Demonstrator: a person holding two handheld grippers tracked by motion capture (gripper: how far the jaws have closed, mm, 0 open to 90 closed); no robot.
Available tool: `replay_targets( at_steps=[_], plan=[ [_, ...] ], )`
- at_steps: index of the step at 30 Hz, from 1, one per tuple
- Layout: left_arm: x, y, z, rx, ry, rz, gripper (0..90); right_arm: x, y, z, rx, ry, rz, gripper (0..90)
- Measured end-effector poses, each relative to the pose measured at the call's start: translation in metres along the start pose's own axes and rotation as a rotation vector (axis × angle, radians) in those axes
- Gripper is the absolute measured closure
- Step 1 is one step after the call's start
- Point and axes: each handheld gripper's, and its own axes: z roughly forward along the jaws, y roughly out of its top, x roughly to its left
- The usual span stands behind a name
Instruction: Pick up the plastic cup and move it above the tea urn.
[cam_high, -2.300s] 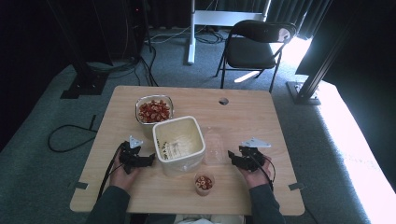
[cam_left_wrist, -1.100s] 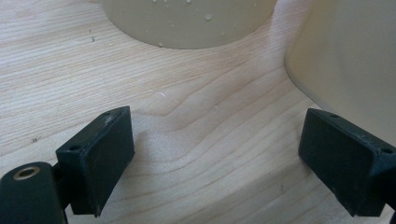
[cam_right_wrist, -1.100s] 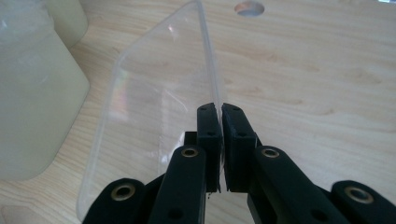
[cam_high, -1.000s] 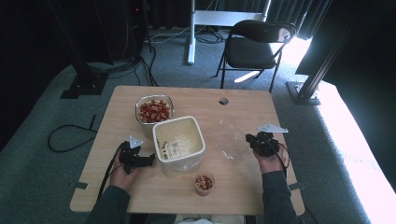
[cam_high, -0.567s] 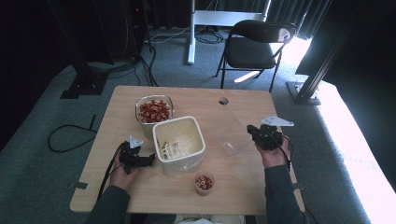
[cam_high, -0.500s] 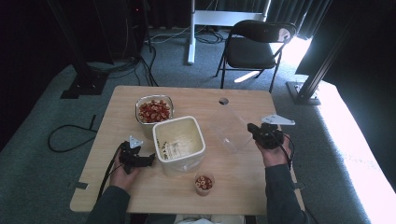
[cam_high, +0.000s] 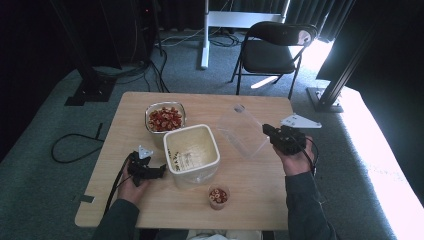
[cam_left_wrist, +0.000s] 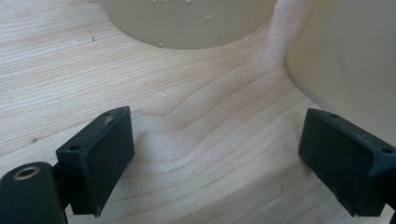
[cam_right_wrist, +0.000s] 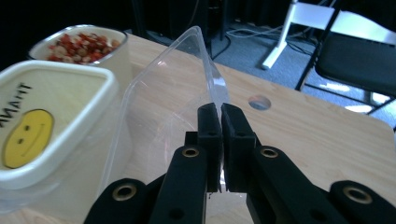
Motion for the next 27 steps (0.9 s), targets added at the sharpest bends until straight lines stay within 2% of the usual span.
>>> replay_targets(
  at_steps=[12,22,27],
  plan=[
    [0.0,0.0,0.0,0.0,0.0,0.0,11.0,0.018,0.024,-0.018,-0.056,0.057,-0.048,87.6],
    [0.0,0.0,0.0,-0.001,0.001,0.0,11.0,0.039,0.035,-0.015,-0.07,0.134,-0.088,87.6],
    [0.0,0.0,0.0,-0.001,0.001,0.001,11.0,0.051,0.042,-0.011,-0.087,0.154,-0.105,87.8]
  ],
)
